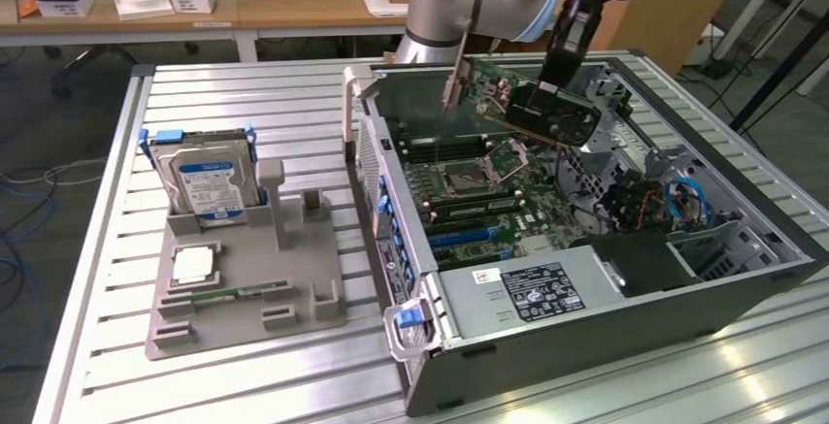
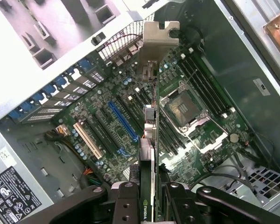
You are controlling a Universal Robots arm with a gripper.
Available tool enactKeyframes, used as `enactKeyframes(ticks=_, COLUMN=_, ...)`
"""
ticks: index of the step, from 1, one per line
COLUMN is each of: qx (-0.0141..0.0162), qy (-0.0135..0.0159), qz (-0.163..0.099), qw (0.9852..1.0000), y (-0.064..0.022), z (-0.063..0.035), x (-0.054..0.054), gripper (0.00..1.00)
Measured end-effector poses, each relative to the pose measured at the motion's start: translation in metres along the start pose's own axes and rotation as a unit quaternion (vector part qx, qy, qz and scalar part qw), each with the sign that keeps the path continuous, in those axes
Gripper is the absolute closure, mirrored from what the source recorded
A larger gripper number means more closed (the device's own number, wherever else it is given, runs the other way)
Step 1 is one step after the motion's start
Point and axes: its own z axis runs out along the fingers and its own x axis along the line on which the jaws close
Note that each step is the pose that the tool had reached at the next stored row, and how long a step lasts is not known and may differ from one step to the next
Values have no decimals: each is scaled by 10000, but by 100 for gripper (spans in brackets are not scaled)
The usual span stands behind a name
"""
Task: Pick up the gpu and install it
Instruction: 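Insert the gpu into the slot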
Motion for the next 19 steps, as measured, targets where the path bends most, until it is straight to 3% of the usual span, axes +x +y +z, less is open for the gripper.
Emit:
enactKeyframes(ticks=9, qx=-3, qy=14, qz=-316, qw=9995, y=0, z=0, x=0, gripper=74)
enactKeyframes(ticks=19, qx=-7, qy=30, qz=-674, qw=9977, y=0, z=0, x=0, gripper=74)
